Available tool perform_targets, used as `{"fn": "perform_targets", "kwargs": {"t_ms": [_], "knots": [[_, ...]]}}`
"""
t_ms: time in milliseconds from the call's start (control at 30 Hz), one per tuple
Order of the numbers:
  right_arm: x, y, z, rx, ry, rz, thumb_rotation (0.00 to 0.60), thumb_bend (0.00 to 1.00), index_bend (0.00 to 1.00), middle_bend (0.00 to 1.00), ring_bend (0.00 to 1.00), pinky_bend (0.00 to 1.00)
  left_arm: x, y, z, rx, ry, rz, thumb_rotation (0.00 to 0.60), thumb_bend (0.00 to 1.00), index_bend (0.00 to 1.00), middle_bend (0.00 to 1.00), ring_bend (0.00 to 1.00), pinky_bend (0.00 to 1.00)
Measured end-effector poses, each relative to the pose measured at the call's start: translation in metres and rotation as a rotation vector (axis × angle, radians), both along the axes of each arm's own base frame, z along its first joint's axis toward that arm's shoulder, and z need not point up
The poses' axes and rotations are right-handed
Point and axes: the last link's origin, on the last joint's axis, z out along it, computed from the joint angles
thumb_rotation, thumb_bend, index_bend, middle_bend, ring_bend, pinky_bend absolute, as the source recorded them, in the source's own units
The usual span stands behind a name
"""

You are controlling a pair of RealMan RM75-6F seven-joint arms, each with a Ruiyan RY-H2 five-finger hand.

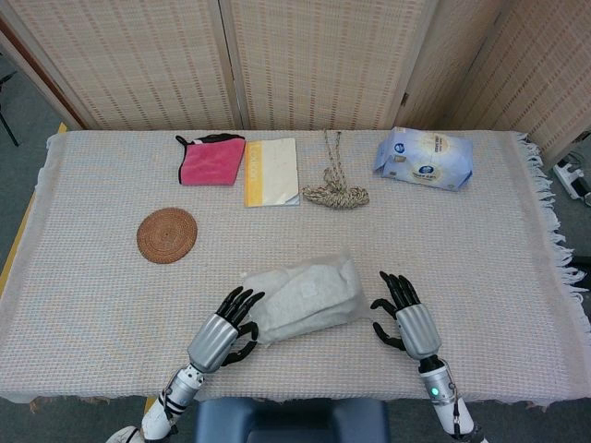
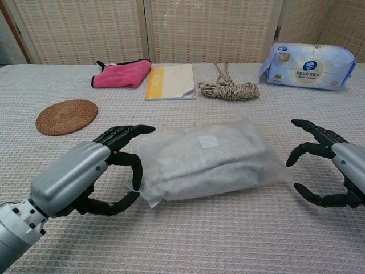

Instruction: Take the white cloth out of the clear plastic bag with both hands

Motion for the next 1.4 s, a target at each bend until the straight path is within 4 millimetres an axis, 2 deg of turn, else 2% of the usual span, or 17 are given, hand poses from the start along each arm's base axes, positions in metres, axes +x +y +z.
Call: {"fn": "perform_targets", "kwargs": {"t_ms": [333,767,1400], "knots": [[0.009,-0.008,-0.015,-0.021,-0.028,0.018,0.6,0.32,0.43,0.01,0.0,0.0,0.001,0.003,0.004,0.01,0.001,-0.001,0.6,0.5,0.78,0.11,0.0,0.0],[0.014,-0.015,-0.021,-0.056,-0.048,0.02,0.6,0.34,0.53,0.06,0.0,0.0,-0.001,0.006,0.007,0.018,0.003,0.005,0.6,0.5,0.78,0.11,0.0,0.0],[0.015,-0.021,-0.02,-0.065,-0.05,0.015,0.6,0.52,0.66,0.12,0.0,0.0,-0.004,0.011,0.015,0.034,-0.005,0.009,0.6,0.51,0.78,0.11,0.0,0.0]]}}
